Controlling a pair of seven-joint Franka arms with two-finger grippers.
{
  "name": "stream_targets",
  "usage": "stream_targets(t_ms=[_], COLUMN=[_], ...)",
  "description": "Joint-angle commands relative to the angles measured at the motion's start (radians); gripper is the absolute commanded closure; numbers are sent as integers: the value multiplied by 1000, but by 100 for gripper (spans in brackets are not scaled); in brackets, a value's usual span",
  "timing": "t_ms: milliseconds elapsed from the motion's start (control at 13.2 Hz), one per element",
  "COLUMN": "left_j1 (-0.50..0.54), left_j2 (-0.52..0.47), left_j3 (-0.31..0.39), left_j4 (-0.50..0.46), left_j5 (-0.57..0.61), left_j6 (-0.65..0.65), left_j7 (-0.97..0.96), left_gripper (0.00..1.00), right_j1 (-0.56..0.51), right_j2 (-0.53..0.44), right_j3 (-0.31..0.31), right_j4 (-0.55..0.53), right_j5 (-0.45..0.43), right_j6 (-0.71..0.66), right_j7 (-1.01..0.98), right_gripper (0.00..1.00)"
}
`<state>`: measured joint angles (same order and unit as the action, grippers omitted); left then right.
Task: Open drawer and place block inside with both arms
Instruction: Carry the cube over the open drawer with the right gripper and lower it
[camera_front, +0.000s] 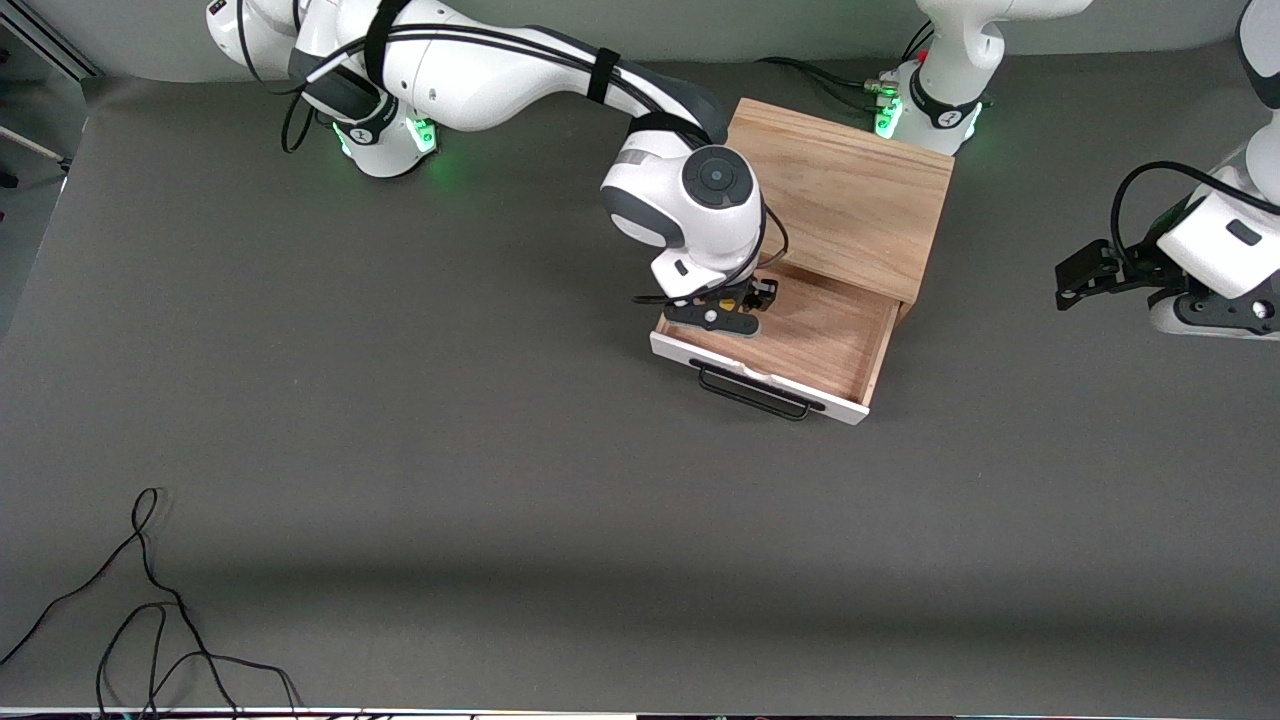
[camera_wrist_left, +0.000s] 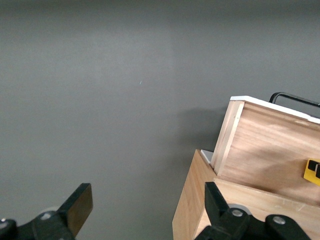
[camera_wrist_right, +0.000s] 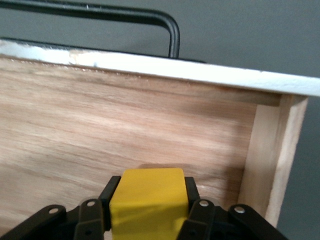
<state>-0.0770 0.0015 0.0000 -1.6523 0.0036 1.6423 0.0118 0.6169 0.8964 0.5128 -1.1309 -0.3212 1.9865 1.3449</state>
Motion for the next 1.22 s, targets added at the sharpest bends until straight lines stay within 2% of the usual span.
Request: stream_targets(t_ms=[0,76,152,684,911,1139], left_j1=[-4,-4,-4,-3,-4,-4], left_j2=[5,5,5,6,8,6], left_j3=[3,3,3,3,3,3], left_j4=[20,20,20,25,25,25], left_j5=[36,36,36,24,24,24], left_j6=[-32,-32,-32,-68,-68,-68], left_j7=[22,22,22,20,20,20], left_gripper=[0,0,0,0,0,0], right_j1=[18,18,18,11,-8,-91], right_j2=[18,18,18,-5,-71,-140], right_j3=[-5,-5,-5,-4,-2,13], right_j4=[36,36,36,54,54,51], right_j5=[-32,-35,-53,-61,-58,-49], right_j6=[-3,-3,-5,-17,-50,-80], right_j7=[39,48,48,46,46,37], right_gripper=[51,19,0,0,0,0])
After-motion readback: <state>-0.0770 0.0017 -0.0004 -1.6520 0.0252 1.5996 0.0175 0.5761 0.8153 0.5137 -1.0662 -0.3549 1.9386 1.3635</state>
